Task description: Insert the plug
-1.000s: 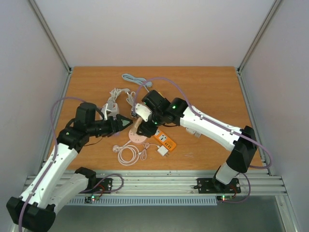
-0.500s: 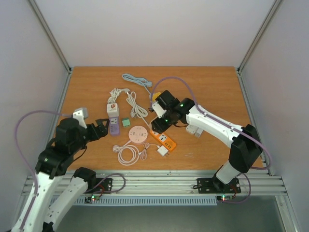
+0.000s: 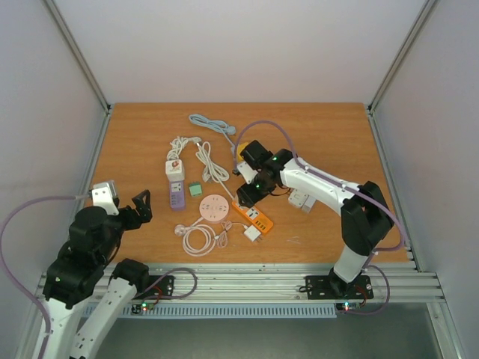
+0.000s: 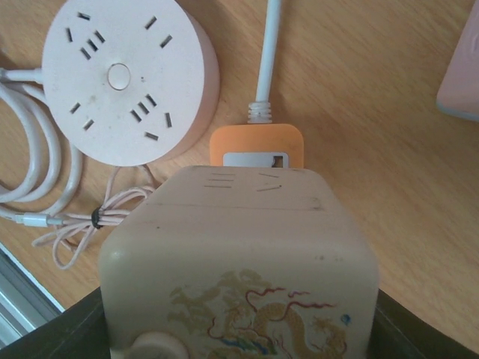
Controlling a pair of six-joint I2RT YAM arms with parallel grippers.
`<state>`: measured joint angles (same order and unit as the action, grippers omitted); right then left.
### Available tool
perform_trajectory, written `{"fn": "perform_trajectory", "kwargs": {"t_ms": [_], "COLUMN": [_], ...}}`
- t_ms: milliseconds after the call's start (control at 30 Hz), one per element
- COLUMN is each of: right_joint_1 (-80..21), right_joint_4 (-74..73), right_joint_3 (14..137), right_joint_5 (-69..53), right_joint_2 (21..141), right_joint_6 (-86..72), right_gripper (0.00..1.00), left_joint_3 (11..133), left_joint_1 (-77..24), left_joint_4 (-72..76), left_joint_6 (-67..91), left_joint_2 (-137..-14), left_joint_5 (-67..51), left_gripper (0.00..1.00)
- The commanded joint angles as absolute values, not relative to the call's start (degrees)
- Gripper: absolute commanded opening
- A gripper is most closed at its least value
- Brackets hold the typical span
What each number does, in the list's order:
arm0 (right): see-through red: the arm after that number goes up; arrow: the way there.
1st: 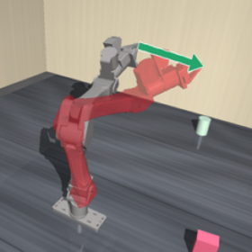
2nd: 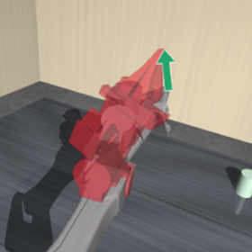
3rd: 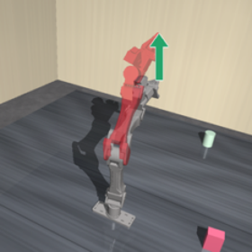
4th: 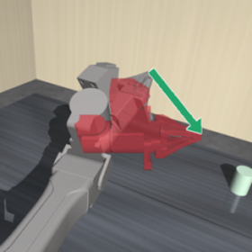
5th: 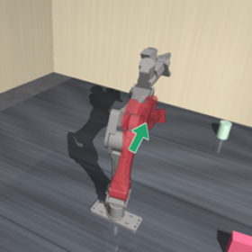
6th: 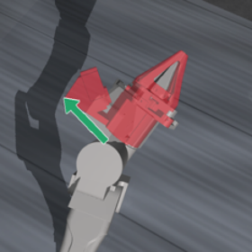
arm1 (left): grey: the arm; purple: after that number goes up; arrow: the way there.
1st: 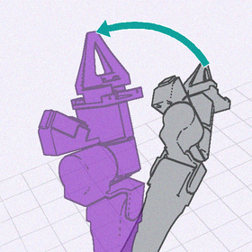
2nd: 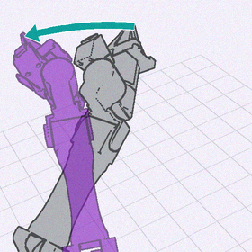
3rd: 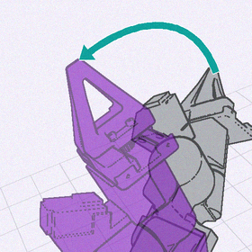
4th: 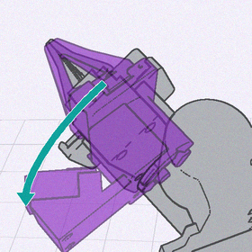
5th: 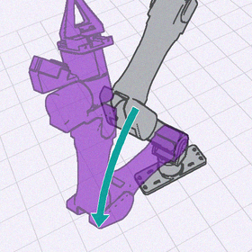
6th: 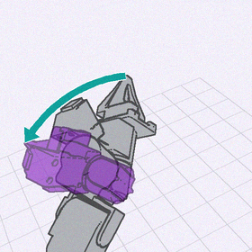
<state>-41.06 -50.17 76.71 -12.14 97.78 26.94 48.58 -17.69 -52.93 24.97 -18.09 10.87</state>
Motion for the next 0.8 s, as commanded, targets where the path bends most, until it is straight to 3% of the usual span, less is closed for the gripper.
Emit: {"fn": "perform_trajectory", "kwargs": {"t_ms": [0, 767], "right_joint_1": [-40.7, -40.8], "right_joint_4": [-50.6, -50.8], "right_joint_3": [79.2, 81.6], "right_joint_5": [-13.6, -11.1], "right_joint_2": [99.7, 103.9], "right_joint_6": [27.4, 26.0], "right_gripper": [0.41, 0.42], "left_joint_3": [46.9, 46.3], "left_joint_1": [-17.6, -17.5], "left_joint_4": [-52.5, -50.4], "left_joint_6": [23.1, 21.7], "left_joint_2": [-18.0, -18.9], "left_joint_5": [12.6, 6.7], "left_gripper": [0.99, 0.99]}}
